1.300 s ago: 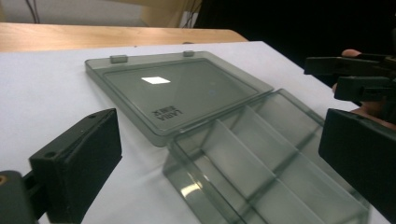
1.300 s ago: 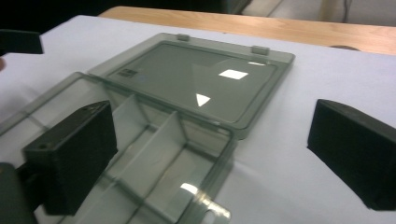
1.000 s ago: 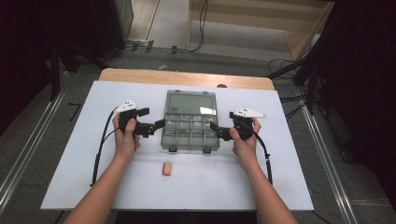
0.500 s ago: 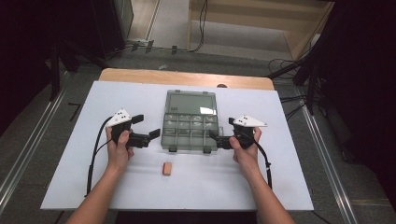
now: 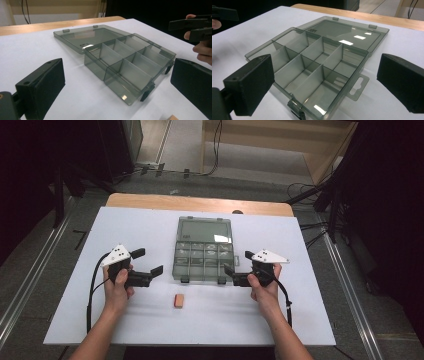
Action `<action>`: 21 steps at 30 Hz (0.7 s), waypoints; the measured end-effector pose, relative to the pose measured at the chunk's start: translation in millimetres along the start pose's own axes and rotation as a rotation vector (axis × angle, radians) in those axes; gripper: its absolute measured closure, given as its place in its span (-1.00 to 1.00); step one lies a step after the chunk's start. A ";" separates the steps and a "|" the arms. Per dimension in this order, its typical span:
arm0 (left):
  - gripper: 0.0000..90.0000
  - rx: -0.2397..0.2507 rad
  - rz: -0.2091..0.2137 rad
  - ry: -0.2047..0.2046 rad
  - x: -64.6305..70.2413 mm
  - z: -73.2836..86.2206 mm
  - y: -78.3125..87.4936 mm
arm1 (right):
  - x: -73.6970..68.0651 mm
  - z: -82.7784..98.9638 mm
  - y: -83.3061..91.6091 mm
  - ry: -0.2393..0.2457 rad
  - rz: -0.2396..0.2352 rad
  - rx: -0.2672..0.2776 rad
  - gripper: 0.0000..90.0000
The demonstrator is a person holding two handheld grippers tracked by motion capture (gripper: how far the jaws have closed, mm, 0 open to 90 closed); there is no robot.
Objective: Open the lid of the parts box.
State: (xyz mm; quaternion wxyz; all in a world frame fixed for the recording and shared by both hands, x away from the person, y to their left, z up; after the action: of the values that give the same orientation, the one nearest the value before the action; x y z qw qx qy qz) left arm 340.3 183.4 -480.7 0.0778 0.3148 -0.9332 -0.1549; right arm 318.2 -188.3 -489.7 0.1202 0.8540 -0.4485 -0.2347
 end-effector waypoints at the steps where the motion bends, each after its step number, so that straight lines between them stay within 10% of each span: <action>1: -1.00 -0.002 -0.002 -0.004 0.2 1.0 1.8 | -0.6 0.1 1.2 0.002 -0.001 0.001 -1.00; 21: -1.00 0.023 -0.022 -0.003 6.8 18.2 44.2 | -10.2 7.3 12.2 0.025 -0.023 -0.007 -1.00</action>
State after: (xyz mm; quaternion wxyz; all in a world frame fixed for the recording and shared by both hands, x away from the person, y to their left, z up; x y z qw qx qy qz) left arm 305.6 216.9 -482.5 0.0712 0.3257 -0.9315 -0.1455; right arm 300.9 -186.8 -487.8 0.1260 0.8616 -0.4363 -0.2268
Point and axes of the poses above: each handheld gripper's, and its own axes: y roughly backward along the jaws, z roughly out of its underside, x roughly to its right, the point moved 3 cm from there along -y, roughly forward along the jaws, and after that the axes turned 8 degrees about -y, right-handed, at the moved point
